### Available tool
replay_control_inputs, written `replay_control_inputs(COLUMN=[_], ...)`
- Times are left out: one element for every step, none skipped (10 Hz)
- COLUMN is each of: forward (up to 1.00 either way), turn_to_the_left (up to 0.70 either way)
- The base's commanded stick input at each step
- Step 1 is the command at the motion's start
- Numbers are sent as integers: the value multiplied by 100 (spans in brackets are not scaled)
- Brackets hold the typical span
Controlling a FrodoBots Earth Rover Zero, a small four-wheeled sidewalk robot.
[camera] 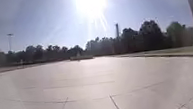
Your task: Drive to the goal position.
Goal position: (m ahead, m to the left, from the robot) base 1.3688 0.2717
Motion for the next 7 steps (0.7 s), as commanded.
replay_control_inputs(forward=[70,70,70,70,70,70,70], turn_to_the_left=[-1,-1,-1,-1,-1,-1,-1])
